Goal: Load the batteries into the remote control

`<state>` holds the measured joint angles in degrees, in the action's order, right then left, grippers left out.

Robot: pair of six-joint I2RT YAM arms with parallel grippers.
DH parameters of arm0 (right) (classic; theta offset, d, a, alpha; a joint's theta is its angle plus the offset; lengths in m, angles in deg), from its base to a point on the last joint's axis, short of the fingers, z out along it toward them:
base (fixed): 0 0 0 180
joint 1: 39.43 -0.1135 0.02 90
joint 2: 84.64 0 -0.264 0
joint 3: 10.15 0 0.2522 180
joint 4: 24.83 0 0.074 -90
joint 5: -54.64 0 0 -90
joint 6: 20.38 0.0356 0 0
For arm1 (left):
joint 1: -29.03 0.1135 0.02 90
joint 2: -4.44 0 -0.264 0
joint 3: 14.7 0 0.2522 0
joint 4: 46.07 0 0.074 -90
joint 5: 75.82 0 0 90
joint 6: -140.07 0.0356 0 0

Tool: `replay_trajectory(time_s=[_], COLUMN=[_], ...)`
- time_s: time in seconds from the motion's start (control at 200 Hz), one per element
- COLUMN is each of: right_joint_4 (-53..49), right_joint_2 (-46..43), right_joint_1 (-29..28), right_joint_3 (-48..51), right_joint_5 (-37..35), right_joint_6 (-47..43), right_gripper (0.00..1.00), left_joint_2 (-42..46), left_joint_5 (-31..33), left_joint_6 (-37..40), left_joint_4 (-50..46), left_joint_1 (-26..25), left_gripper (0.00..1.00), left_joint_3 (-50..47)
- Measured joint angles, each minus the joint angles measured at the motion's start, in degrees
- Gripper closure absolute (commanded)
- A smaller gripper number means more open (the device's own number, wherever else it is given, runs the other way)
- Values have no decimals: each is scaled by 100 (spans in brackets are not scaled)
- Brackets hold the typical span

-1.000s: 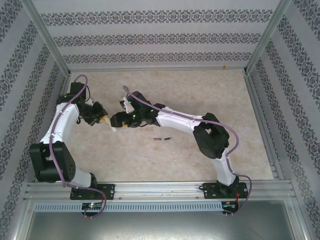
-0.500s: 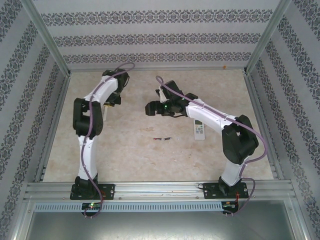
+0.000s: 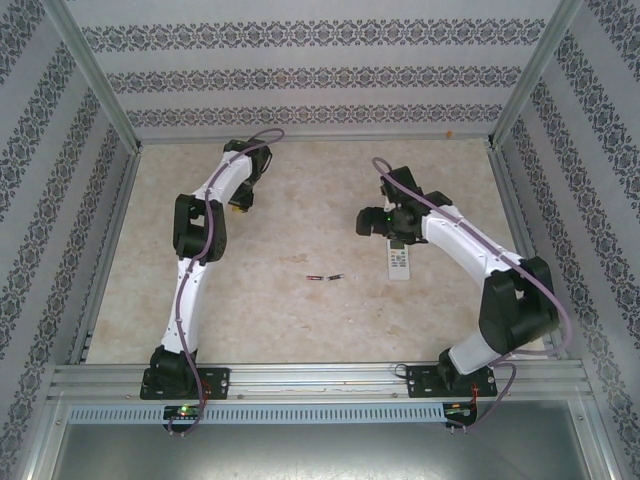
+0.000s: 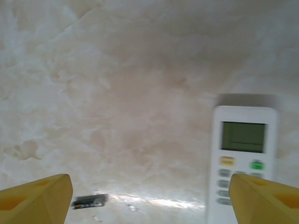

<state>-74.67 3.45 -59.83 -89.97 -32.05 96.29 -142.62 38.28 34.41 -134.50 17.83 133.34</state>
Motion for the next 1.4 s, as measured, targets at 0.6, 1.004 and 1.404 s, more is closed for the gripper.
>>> replay_trajectory(time_s=[0.6,1.004,1.404], right_joint_4=[-428,-297,354], right_joint_2=[1110,629,984], right_joint_1=[450,-66,-1832], right_joint_3=[780,376,-1856], right_joint_5=[-251,442,2385], right_joint_6=[-448,-588,-240], right_gripper=[25,55,54], left_joint_2=[5744,5803,5869], left_joint_5=[-4715,-6024,-7167], left_joint_6=[-1023,-1978,-2726], left_joint_4=[2070,3117,4127], left_joint_1=[-240,-240,-240], left_gripper=[4,4,41], left_joint_3=[-4301,-5176,-5495])
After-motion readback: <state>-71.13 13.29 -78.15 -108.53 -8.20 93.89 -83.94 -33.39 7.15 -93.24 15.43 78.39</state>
